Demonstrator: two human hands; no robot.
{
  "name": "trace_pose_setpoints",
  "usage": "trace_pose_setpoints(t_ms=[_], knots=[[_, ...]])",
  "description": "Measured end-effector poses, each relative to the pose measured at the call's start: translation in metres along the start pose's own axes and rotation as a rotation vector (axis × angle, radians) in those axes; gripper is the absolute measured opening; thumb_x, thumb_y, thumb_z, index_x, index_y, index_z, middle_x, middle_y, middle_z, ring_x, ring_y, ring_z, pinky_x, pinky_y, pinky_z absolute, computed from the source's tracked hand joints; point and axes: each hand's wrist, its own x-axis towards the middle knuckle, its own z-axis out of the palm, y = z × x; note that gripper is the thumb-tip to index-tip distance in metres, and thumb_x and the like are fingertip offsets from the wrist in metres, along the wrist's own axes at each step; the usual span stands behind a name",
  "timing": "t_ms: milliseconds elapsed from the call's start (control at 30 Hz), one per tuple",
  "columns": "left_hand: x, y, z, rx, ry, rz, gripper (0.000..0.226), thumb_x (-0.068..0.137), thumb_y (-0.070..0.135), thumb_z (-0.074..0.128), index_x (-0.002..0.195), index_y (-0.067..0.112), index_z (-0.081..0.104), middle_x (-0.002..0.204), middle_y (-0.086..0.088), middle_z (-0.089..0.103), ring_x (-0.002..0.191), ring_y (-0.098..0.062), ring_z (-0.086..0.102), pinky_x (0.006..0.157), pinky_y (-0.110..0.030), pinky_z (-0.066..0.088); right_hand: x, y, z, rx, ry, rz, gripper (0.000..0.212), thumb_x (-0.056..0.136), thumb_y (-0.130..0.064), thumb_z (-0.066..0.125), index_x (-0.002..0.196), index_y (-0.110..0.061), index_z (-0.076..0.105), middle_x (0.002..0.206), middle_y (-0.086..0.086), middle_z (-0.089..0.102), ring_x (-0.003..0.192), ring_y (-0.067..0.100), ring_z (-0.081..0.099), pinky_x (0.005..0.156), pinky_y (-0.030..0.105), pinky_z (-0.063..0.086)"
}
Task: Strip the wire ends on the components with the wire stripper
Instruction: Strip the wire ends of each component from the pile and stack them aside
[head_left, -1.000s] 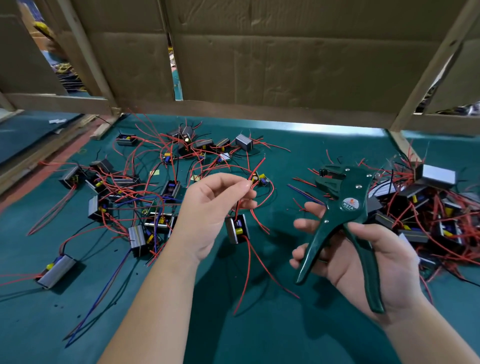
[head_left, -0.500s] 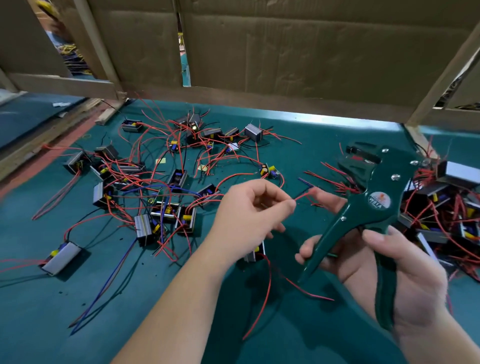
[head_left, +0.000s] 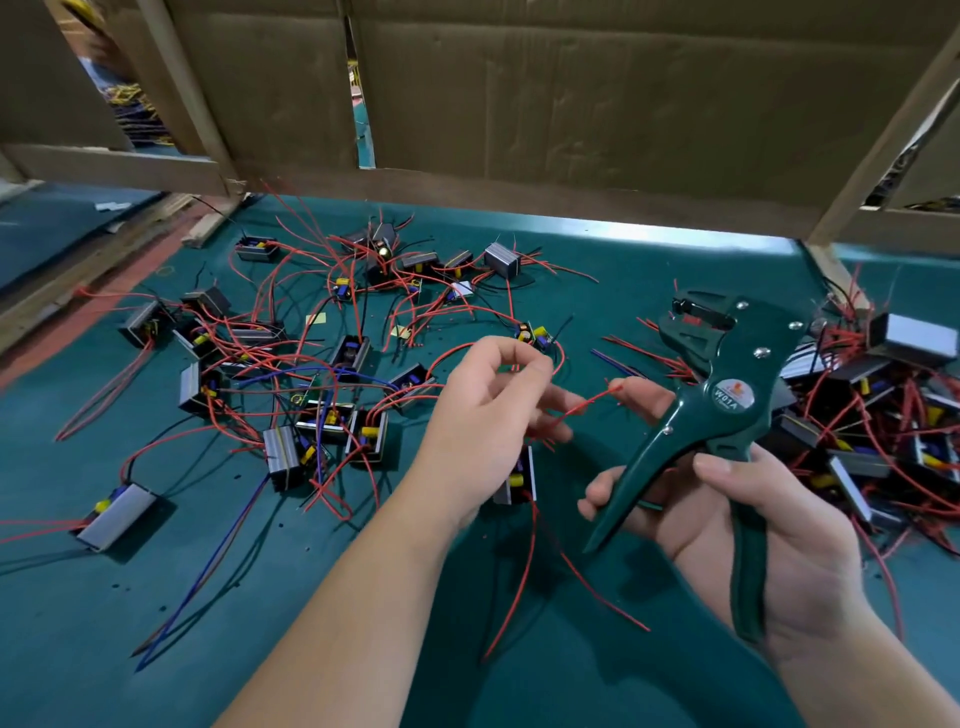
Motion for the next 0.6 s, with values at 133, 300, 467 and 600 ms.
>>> trace_pose_setpoints(t_ms=[133, 300, 467, 600], knots=[[0.003, -0.002, -0.005, 0.144, -0.079, 0.052, 0.004, 0.091, 0.012, 0.063, 0.087, 0.014, 0.061, 0.061, 0.006, 0.066, 0.055, 0.000, 0.058, 0.050, -0.011, 0.041, -0.002, 0.005, 0.002, -0.021, -0.014, 0.022, 0.070, 0.059, -0.012, 0.074, 0.125, 0.002, 0.057, 0.096, 0.029, 0.065, 0.075, 0.046, 0.062, 0.072, 0.057, 0.051], [0.004, -0.001, -0.009, 0.100, -0.109, 0.066, 0.005, 0.076, 0.021, 0.073, 0.080, 0.018, 0.073, 0.065, 0.006, 0.069, 0.059, 0.001, 0.058, 0.055, -0.010, 0.042, -0.002, 0.002, 0.004, -0.026, -0.025, 0.060, 0.080, 0.055, -0.025, 0.085, 0.125, 0.003, 0.058, 0.089, 0.033, 0.061, 0.075, 0.048, 0.061, 0.071, 0.056, 0.050], [0.004, -0.002, -0.011, 0.146, -0.090, 0.137, 0.015, 0.080, 0.008, 0.072, 0.070, 0.020, 0.073, 0.066, 0.010, 0.068, 0.063, 0.000, 0.057, 0.062, -0.011, 0.045, -0.004, -0.001, 0.004, -0.013, -0.089, 0.086, 0.079, 0.057, -0.025, 0.085, 0.124, 0.005, 0.057, 0.109, 0.032, 0.061, 0.072, 0.047, 0.060, 0.069, 0.056, 0.049], [0.007, 0.001, -0.018, 0.216, -0.005, 0.205, 0.017, 0.091, 0.007, 0.061, 0.083, 0.021, 0.066, 0.069, 0.019, 0.063, 0.066, 0.007, 0.053, 0.066, -0.006, 0.040, -0.004, -0.009, -0.002, -0.011, -0.108, 0.231, 0.075, 0.057, -0.027, 0.083, 0.124, 0.000, 0.059, 0.112, 0.030, 0.063, 0.071, 0.044, 0.062, 0.069, 0.056, 0.051]])
